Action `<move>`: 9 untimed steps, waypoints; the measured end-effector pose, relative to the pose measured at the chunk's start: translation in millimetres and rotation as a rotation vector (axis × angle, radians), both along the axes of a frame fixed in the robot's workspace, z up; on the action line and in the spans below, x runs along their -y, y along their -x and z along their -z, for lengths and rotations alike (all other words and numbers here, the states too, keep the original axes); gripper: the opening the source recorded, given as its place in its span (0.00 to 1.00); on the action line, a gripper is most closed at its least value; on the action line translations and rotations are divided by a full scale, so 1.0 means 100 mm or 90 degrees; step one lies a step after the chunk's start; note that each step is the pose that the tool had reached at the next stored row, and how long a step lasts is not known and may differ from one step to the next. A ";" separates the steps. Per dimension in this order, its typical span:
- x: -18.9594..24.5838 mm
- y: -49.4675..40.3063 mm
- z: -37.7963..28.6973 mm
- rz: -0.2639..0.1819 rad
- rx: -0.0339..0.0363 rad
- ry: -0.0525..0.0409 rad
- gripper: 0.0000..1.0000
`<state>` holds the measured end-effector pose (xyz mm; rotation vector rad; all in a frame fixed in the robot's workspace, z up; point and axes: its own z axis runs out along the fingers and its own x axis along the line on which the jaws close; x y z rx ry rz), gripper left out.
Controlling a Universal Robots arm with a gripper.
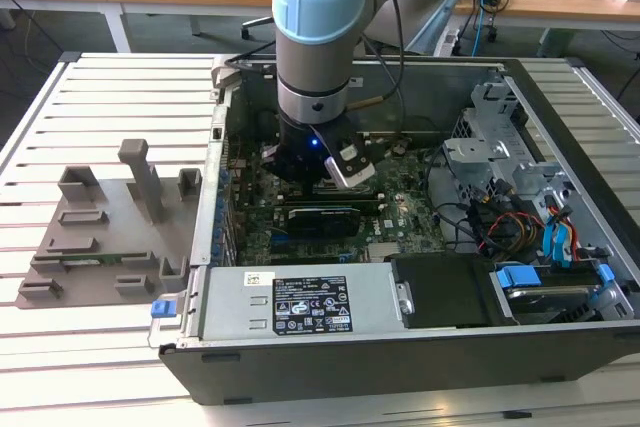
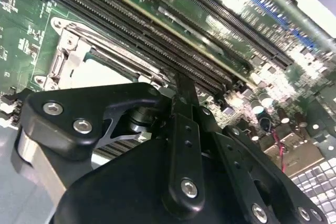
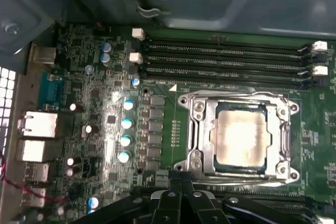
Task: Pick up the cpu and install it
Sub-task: 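Install the second cpu locking lever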
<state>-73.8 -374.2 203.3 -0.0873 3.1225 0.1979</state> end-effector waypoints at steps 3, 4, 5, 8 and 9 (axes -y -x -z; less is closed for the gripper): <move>-0.037 0.000 0.036 0.000 0.0000 -0.0037 0.11; -0.038 0.000 0.037 0.000 -0.0001 -0.0052 0.11; -0.039 0.001 0.038 0.000 0.0000 -0.0068 0.11; -0.039 0.006 -0.023 -0.001 0.0016 -0.0072 0.11; -0.043 0.005 -0.046 -0.001 0.0017 -0.0066 0.11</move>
